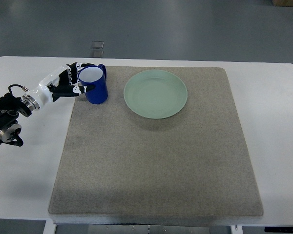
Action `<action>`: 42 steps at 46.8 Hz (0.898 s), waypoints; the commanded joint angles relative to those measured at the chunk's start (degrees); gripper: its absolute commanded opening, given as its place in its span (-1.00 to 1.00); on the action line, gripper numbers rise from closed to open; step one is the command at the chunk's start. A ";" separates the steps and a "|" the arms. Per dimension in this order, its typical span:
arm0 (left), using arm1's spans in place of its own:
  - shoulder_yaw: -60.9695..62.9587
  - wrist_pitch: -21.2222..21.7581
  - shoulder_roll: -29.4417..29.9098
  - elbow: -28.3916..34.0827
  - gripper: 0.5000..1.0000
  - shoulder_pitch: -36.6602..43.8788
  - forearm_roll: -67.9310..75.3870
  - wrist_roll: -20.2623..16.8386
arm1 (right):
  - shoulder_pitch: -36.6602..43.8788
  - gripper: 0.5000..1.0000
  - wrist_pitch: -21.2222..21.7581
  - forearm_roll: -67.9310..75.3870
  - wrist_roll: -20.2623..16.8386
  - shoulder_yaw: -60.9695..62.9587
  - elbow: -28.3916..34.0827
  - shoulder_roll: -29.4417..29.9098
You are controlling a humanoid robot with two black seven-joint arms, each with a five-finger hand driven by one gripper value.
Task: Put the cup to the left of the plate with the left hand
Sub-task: 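Lower the mug onto the mat beside the plate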
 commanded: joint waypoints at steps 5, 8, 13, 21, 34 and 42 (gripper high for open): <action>0.05 1.30 -0.60 0.00 -0.22 0.64 -0.01 0.02 | 0.00 0.73 0.01 0.00 0.00 -0.08 0.00 0.00; 0.05 1.30 -0.68 0.00 -0.21 0.64 -0.01 0.02 | 0.00 0.73 -0.08 0.00 0.00 0.01 0.00 0.00; 0.05 1.30 -0.68 -0.09 -0.15 0.73 -0.01 0.02 | 0.00 0.73 0.01 0.00 0.00 0.01 0.00 0.00; 0.05 1.39 -0.68 -0.18 0.26 0.73 -0.09 0.02 | 0.00 0.73 0.01 0.00 0.00 -0.08 0.00 0.00; -0.13 1.65 -0.77 -0.36 0.83 0.82 -0.71 0.11 | 0.00 0.73 0.01 -0.09 0.00 0.01 0.00 0.00; -0.13 1.65 -0.68 -0.53 0.86 0.82 -0.89 0.11 | 0.00 0.73 0.01 0.00 0.00 0.01 0.00 0.00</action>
